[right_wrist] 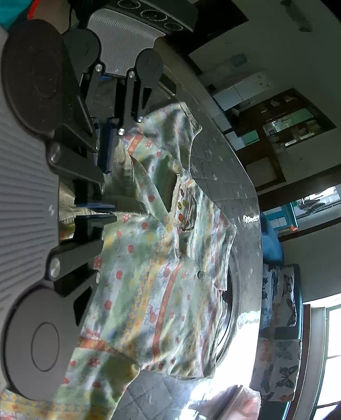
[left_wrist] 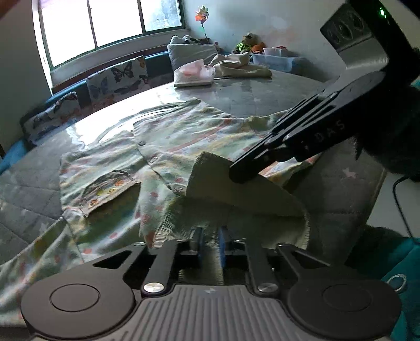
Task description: Fold clothes
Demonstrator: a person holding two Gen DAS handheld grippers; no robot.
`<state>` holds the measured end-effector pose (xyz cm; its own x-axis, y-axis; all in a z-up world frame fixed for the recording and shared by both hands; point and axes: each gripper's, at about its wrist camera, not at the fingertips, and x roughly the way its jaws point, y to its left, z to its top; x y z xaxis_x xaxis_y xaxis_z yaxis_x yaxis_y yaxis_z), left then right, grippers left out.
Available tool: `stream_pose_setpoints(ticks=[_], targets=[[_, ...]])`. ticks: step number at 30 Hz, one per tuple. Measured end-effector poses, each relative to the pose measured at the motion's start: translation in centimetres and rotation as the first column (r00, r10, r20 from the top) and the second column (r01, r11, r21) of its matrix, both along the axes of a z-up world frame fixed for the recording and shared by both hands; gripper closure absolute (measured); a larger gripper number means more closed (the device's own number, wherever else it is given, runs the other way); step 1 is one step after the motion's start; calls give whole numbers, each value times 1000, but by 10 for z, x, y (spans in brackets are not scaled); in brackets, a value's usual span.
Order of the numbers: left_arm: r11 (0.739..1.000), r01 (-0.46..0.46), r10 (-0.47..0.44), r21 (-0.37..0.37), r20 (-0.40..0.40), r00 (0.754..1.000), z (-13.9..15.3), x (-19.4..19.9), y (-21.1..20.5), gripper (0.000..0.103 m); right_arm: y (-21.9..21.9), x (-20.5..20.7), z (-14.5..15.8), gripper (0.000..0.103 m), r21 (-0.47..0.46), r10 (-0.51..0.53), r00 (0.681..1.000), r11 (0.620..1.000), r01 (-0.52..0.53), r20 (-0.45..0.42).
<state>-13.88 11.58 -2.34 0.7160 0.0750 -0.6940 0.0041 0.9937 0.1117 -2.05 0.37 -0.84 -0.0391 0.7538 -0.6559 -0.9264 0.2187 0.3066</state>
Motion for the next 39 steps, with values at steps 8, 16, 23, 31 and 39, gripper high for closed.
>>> stream_pose_setpoints(ticks=[8, 16, 23, 31, 39], targets=[[996, 25, -24, 81, -16, 1000, 2, -10, -5, 66, -2, 2, -3, 99, -3, -11, 1000, 1000, 11, -12], [989, -14, 13, -147, -2, 1000, 8, -6, 22, 93, -5, 4, -4, 99, 14, -27, 999, 1000, 28, -23], [887, -23, 82, -460, 108, 991, 24, -15, 51, 94, -15, 13, -2, 99, 51, -72, 994, 996, 77, -81], [885, -10, 26, -466, 28, 999, -6, -8, 51, 93, -20, 13, 12, 101, 117, -70, 989, 990, 85, -127], [906, 31, -13, -422, 44, 999, -2, -15, 45, 87, 11, 6, -4, 98, 76, -2, 991, 997, 12, -134]])
